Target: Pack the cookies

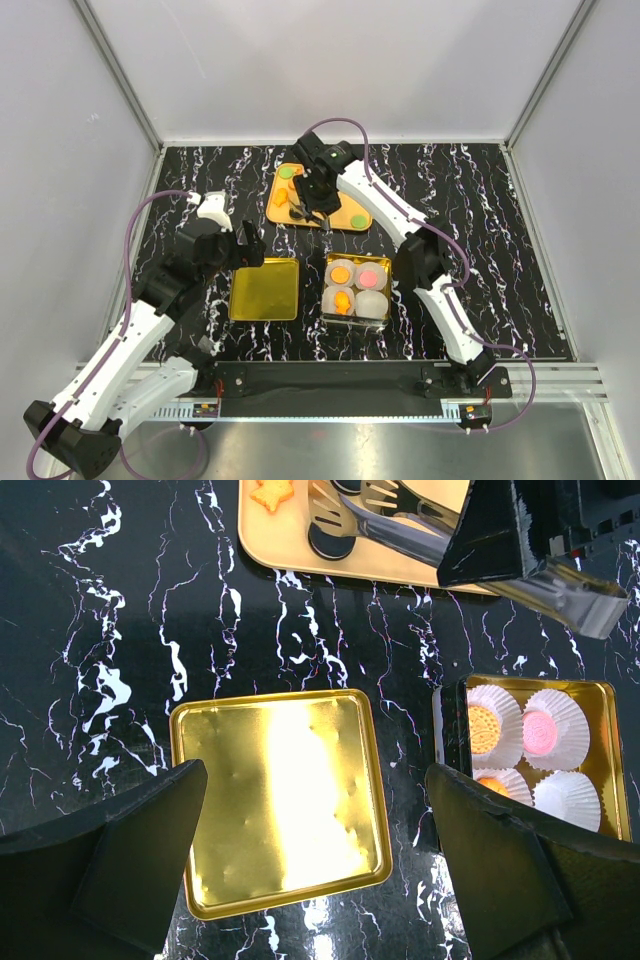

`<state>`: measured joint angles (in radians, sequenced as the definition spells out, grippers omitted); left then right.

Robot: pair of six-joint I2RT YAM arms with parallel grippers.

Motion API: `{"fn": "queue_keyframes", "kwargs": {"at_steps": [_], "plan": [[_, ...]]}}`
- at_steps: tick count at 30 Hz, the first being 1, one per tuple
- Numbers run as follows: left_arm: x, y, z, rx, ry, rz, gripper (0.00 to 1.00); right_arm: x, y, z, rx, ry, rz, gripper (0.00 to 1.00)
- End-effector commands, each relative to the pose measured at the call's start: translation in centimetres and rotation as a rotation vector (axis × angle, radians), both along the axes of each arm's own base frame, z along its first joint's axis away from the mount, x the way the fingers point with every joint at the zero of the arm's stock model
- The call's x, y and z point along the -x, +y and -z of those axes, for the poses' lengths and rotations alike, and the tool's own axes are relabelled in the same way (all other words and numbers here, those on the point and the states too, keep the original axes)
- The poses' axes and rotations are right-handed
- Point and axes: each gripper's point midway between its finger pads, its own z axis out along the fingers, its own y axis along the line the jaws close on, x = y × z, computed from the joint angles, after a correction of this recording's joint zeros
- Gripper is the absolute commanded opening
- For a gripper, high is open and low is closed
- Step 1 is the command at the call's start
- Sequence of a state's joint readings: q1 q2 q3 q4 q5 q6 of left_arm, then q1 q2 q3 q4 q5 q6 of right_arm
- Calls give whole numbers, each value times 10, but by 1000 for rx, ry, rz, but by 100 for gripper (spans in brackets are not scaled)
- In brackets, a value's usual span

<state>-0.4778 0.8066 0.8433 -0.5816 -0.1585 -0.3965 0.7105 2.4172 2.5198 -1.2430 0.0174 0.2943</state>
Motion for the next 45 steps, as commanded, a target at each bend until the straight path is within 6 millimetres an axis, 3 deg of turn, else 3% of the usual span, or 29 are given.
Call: {"fn": "queue_keyframes", "kwargs": {"at_steps": [1, 10, 17, 45], "plan": [[-6, 0, -9, 20, -39, -13, 99, -6, 11, -14, -33, -54, 1, 54], [-6, -2, -10, 25, -38, -5, 99, -1, 19, -32, -59, -84, -10, 55], [-6, -2, -10, 24, -39, -7, 99, 3, 20, -18, -32, -61, -16, 55], [-5, -1, -13, 29, -48, -9, 99, 6, 13, -4, 17, -35, -17, 52]]}}
